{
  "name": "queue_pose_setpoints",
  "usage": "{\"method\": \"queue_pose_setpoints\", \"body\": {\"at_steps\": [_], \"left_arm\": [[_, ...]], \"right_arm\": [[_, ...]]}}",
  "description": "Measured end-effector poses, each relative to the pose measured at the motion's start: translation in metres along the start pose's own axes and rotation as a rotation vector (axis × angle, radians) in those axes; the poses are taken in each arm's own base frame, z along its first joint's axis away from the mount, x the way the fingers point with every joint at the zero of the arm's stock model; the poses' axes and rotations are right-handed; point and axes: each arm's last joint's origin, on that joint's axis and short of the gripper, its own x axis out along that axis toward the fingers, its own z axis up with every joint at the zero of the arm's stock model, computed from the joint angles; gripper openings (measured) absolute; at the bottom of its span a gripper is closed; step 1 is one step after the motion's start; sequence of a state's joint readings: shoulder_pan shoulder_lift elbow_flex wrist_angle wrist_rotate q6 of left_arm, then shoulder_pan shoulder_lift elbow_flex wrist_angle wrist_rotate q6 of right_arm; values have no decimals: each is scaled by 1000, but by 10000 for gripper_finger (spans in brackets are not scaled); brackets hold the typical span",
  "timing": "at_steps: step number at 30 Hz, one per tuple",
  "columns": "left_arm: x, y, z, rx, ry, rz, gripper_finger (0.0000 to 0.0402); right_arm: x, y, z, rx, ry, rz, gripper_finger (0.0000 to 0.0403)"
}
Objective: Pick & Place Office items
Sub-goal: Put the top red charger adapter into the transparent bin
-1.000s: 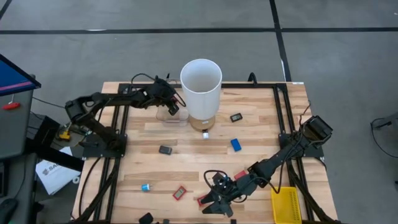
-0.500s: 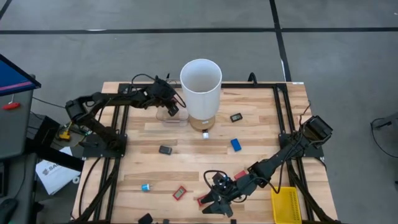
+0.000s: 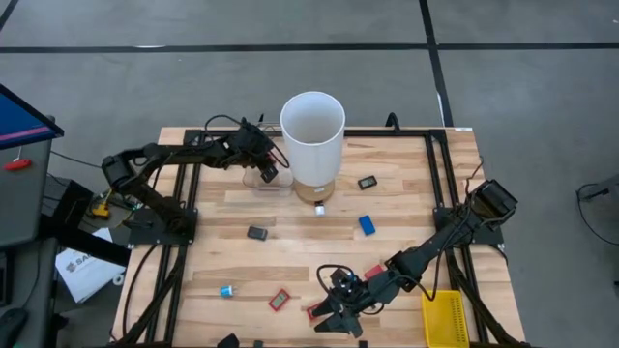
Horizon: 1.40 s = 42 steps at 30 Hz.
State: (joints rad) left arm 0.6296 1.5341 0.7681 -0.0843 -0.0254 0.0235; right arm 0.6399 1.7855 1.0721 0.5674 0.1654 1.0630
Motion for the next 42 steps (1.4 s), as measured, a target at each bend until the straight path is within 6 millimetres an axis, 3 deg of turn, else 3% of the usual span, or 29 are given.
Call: {"method": "queue_pose_setpoints", "body": {"at_steps": [16,42], "left_arm": [[0,-3,-8,9,81,-37,128],[-1,-6,-6,37,60,-61,144]], "right_arm": [[0,0,0,2,4,0,297],[0,-1,-1,-2,12,-7,297]]}}
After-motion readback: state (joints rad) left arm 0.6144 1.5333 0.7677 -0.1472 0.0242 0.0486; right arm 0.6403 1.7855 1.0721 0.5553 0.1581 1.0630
